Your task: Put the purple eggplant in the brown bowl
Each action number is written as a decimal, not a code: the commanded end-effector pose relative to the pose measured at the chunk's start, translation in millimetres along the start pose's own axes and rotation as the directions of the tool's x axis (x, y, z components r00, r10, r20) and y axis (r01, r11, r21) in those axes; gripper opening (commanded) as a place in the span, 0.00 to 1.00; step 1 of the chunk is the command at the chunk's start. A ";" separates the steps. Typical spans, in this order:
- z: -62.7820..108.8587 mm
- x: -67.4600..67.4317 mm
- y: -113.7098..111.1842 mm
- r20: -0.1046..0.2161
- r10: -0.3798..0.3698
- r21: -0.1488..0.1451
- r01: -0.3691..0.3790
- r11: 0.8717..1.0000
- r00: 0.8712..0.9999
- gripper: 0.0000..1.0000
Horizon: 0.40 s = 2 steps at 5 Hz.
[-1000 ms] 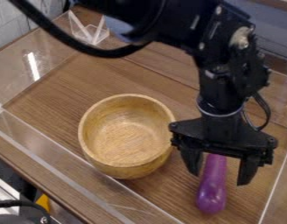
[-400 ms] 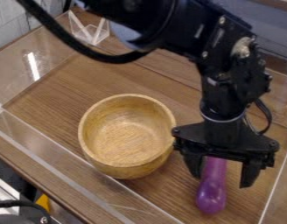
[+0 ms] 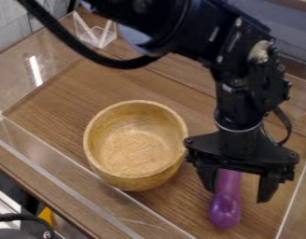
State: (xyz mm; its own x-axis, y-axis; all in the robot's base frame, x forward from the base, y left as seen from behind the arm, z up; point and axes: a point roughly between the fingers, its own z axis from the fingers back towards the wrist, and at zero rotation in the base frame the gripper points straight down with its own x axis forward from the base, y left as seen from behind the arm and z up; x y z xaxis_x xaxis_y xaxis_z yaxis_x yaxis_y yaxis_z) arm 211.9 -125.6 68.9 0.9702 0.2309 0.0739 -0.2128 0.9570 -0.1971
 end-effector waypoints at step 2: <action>-7.4 -1.6 -4.4 0.027 0.023 0.004 -0.023 1.000 0.999 1.00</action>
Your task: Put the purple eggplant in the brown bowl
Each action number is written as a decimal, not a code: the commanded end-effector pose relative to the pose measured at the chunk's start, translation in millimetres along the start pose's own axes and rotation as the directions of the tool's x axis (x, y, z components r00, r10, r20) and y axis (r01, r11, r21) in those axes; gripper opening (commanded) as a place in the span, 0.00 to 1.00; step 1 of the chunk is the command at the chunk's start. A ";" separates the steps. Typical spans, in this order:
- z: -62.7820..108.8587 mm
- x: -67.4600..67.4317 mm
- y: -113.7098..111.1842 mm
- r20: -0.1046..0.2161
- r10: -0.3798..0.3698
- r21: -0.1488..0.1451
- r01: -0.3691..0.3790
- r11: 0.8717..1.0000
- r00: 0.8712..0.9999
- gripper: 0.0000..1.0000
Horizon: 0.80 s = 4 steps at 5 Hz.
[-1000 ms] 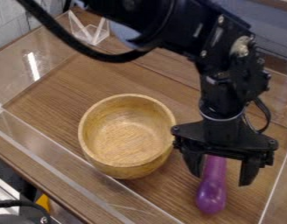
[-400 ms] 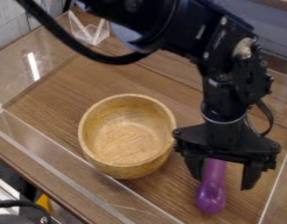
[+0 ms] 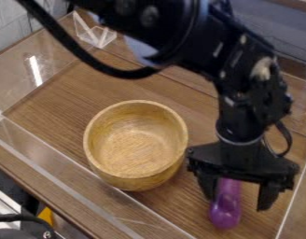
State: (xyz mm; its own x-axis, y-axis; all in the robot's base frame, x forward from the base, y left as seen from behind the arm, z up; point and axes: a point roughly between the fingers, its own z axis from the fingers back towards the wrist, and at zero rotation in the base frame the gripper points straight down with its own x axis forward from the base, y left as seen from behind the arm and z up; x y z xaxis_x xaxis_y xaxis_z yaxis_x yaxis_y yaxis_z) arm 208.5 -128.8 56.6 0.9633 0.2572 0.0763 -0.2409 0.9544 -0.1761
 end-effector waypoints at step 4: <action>-19.8 3.1 0.2 0.021 -0.005 0.043 0.004 0.999 1.000 1.00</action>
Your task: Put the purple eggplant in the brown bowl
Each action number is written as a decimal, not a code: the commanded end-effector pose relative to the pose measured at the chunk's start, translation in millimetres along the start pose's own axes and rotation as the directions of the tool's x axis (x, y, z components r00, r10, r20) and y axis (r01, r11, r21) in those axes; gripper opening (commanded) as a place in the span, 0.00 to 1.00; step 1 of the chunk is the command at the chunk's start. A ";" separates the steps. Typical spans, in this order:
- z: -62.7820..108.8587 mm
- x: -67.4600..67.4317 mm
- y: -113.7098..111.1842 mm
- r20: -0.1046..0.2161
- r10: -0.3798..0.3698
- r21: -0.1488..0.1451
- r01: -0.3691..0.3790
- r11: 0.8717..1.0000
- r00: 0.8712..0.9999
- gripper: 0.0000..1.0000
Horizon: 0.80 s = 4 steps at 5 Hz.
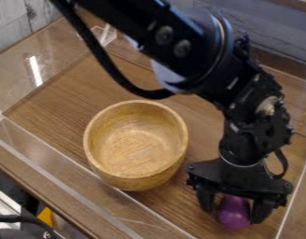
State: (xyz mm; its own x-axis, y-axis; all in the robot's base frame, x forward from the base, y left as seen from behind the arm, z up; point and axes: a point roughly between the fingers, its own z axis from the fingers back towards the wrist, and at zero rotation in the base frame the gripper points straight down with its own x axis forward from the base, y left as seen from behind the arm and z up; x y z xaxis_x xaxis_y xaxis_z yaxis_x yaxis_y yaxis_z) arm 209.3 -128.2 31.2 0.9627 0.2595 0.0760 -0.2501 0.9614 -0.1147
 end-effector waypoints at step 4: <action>-0.5 12.4 -0.3 0.030 0.015 0.014 -0.016 1.000 0.999 1.00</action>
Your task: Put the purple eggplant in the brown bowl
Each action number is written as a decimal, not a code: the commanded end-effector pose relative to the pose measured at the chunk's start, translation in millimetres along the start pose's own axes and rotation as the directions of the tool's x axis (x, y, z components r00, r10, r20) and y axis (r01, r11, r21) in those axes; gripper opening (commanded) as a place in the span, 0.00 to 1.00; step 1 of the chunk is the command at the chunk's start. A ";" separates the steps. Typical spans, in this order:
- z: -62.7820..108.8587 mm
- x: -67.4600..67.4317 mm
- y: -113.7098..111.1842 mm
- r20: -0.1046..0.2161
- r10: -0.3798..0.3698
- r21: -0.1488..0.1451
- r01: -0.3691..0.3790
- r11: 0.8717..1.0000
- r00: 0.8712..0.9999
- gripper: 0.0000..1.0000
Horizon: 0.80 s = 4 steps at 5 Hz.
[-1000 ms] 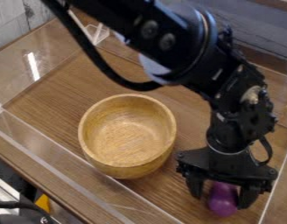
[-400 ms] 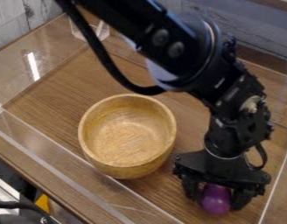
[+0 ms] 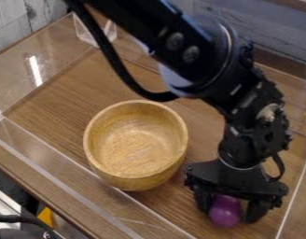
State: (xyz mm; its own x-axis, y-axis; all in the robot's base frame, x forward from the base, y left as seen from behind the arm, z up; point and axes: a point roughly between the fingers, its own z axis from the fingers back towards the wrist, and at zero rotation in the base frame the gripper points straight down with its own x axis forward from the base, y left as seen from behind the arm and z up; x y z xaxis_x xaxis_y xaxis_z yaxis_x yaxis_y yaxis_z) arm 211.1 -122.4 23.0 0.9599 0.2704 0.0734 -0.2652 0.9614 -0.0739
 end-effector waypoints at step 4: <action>7.1 15.3 -4.0 0.032 0.044 -0.023 -0.044 0.999 0.998 1.00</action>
State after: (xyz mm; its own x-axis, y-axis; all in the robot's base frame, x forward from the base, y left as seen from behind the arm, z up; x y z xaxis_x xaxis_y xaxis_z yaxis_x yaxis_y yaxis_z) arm 217.7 -119.1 24.4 0.9480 0.3079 0.0804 -0.3022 0.9502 -0.0757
